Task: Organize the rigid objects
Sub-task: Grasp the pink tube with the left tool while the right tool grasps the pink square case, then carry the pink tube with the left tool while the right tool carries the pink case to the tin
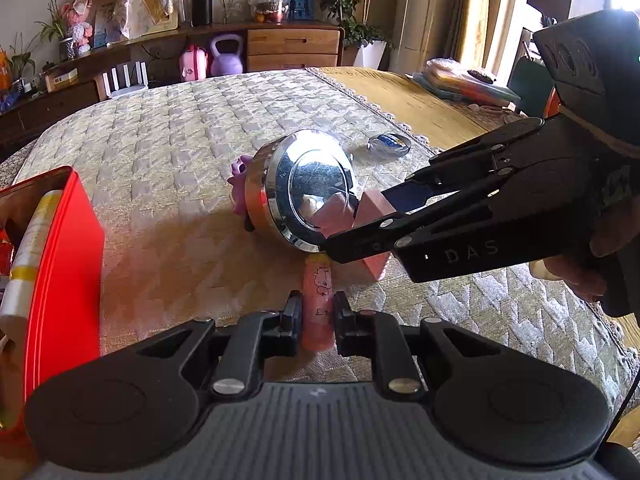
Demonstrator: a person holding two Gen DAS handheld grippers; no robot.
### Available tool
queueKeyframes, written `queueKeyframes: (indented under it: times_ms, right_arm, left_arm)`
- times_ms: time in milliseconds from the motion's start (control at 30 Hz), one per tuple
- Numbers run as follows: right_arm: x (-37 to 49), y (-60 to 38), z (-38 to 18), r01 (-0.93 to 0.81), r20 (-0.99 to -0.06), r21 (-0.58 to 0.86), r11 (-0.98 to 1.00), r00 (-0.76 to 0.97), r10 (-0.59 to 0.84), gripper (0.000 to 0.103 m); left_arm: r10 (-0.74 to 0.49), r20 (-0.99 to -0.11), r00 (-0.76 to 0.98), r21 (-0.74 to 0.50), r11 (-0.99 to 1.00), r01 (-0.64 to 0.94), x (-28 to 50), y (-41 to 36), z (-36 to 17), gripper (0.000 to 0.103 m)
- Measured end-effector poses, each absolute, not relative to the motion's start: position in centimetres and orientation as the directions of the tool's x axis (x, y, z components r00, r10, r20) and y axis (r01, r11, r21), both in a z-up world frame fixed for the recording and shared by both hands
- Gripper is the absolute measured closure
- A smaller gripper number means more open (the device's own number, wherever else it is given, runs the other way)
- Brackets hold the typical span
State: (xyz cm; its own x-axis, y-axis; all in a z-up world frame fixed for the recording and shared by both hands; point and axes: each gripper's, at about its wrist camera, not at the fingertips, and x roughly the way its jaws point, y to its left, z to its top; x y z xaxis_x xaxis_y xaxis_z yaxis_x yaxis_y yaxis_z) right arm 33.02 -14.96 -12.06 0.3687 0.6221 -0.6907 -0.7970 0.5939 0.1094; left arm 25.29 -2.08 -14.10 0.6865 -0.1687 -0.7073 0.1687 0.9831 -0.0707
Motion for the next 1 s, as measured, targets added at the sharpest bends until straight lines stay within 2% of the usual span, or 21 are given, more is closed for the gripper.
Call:
queueKeyframes:
  times_ms: [133,300,567,1000]
  right_arm:
    - [32.2,-16.0,-11.8,-0.757,-0.672,0.139,0.639,0.402,0.622,0.086]
    - [30.3,-17.1,-11.0,-0.696,-0.652,0.165,0.699,0.454,0.607,0.094]
    - [26.7,-17.0,-10.3,-0.579,-0.651,0.142,0.803,0.557,0.516,0.095]
    - [21.7,-17.2,-6.8,-0.491,-0.604,0.244,0.836,0.597,0.527,0.095]
  left_arm:
    - [-0.162,-0.708,0.687,-0.074,0.985,0.156,24.9,-2.0,-14.0,0.087]
    - [-0.156,-0.713,0.684,-0.094,0.987,0.128,24.2,-1.8,-13.7,0.087]
    - [-0.151,-0.709,0.689,-0.115,0.989,0.098,22.2,-1.4,-12.9,0.087]
    - [-0.137,-0.665,0.734,-0.166,0.986,0.034,17.9,1.1,-9.5,0.087]
